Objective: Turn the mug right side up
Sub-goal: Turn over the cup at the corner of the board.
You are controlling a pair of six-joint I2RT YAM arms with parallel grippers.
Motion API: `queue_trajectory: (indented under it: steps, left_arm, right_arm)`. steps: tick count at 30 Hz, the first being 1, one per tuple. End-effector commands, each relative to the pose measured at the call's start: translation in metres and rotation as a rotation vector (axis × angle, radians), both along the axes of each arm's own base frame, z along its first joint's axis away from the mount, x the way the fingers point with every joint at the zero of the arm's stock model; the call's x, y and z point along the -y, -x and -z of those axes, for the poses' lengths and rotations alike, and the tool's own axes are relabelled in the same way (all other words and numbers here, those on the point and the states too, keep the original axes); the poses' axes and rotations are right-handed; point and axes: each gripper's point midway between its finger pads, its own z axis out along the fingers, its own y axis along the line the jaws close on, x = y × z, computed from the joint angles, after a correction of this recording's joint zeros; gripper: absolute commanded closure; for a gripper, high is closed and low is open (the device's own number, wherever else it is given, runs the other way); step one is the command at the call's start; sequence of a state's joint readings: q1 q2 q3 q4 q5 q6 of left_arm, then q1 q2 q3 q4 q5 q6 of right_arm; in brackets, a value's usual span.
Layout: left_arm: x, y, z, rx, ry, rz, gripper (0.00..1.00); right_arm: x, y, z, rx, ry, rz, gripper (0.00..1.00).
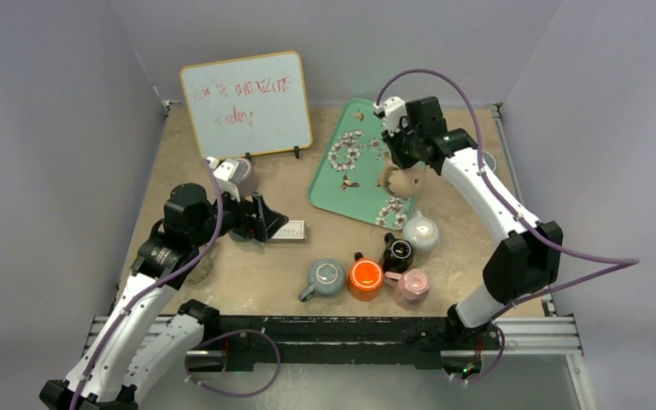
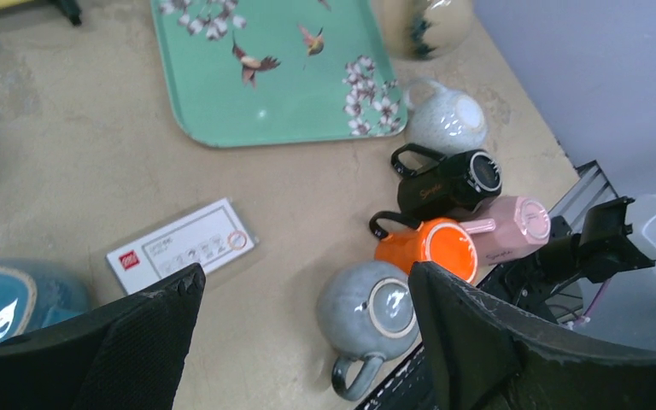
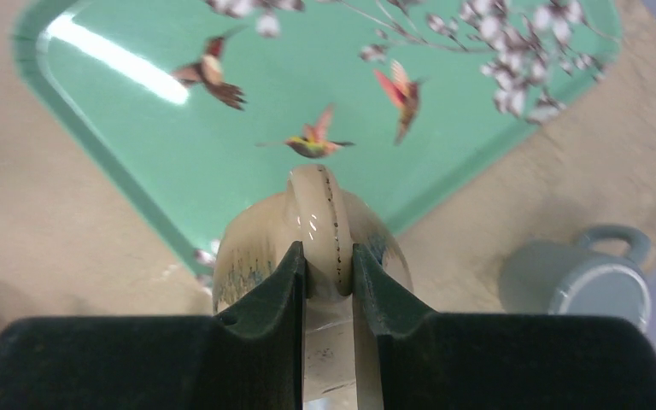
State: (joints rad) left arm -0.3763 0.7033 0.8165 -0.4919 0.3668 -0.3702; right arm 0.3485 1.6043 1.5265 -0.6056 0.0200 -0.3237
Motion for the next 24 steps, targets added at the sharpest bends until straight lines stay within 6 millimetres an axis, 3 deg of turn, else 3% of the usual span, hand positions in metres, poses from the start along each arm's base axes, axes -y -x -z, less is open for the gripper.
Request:
queue_trajectory:
  steps: [1, 6, 13, 24]
  left_arm:
    - [0.023, -0.018, -0.052, 0.186, 0.105, 0.083, 0.12]
    - [0.047, -0.040, -0.084, 0.185, 0.146, 0.168, 0.14]
    - [0.074, -0.069, -0.116, 0.247, 0.210, 0.266, 0.16]
    - [0.107, -0.089, -0.137, 0.268, 0.253, 0.459, 0.25]
  right_arm:
    - [-0.059, 0.002, -0.067, 0.208, -0.290, -0.168, 1.00]
    - [-0.097, 0.028, -0.091, 0.231, -0.510, -0.332, 1.00]
    - [-0.133, 0.069, -0.129, 0.219, -0.795, -0.531, 1.00]
    - [-0.151, 0.101, -0.165, 0.159, -1.018, -0.681, 1.00]
